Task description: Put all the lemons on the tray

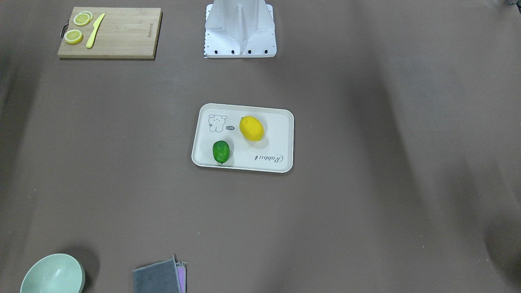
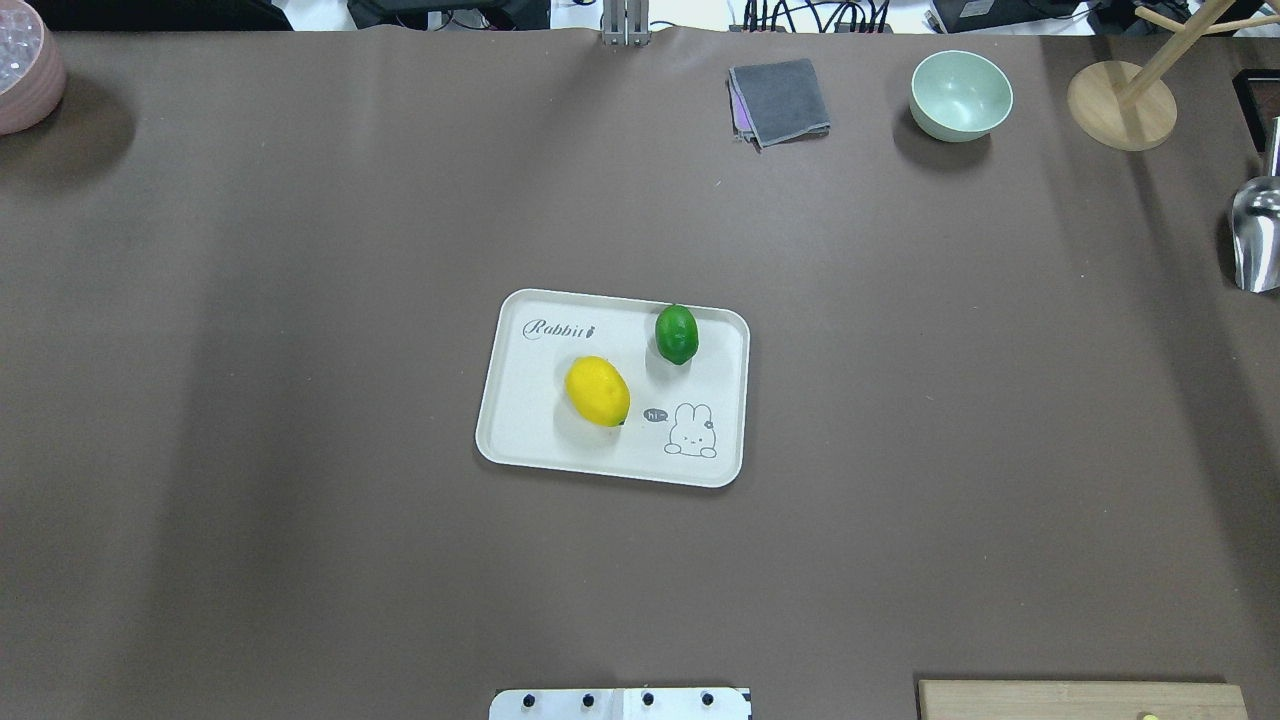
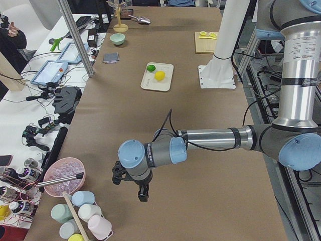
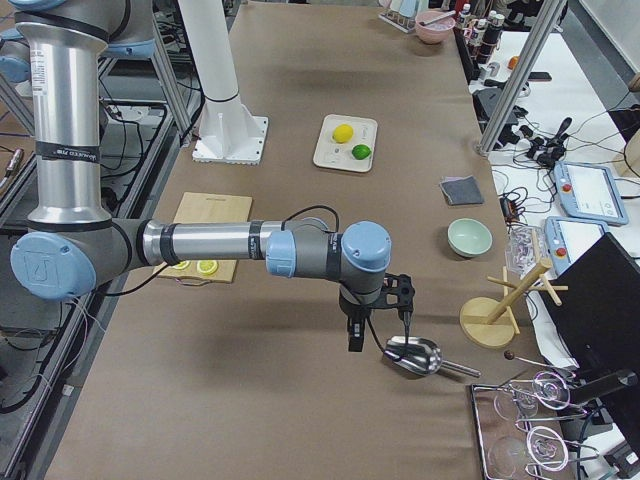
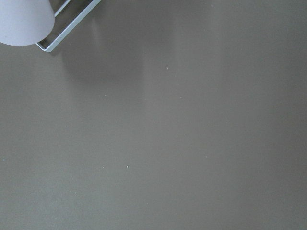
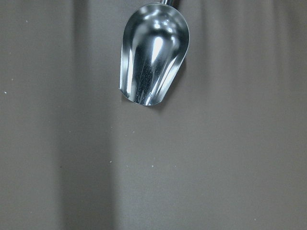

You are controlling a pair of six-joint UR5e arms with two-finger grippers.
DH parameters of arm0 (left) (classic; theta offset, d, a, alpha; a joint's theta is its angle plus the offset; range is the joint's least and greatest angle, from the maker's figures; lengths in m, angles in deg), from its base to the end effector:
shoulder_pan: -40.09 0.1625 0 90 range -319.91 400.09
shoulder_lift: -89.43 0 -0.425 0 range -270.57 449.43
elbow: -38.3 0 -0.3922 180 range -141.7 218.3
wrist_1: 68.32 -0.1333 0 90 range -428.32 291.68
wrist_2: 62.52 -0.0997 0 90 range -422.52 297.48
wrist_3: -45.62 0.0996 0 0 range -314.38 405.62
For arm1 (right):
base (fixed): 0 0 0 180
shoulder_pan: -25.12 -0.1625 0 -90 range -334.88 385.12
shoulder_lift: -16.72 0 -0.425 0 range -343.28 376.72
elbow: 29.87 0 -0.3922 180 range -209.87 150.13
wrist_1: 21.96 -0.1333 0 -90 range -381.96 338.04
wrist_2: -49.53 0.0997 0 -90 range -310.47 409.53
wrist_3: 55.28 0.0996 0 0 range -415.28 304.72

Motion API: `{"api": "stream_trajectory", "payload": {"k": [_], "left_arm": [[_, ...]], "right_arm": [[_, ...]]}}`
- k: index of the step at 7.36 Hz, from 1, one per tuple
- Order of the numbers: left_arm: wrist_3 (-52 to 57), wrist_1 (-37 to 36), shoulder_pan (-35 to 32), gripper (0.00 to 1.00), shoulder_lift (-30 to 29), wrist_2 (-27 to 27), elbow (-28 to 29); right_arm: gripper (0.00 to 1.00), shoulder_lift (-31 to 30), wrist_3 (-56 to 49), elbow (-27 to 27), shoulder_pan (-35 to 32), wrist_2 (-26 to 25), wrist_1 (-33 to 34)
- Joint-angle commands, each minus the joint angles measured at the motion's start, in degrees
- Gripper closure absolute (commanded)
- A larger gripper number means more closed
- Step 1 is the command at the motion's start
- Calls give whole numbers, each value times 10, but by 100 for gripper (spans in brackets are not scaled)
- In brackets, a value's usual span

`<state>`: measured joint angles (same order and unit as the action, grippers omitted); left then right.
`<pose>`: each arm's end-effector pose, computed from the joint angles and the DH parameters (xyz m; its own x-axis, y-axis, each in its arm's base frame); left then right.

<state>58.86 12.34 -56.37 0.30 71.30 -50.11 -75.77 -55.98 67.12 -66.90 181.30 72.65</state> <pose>-0.1166 -0.4581 0.6950 0.7076 0.0068 -0.7066 -0.0533 0.9976 -0.0438 0.0836 -0.4694 0.6308 0.7457 0.0154 0.6661 -0.0261 0.9996 0.0062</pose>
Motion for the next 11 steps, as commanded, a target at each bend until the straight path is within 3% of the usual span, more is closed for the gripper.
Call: {"api": "stream_trajectory", "payload": {"k": [1,11], "left_arm": [[0,-3,-4,2,-7,-1,-2],[0,-31,-5,2,-10,-1,-23]], "right_arm": [[0,-2,0,0,0,-4,0],[0,-2,0,2,0,-6,1]]}}
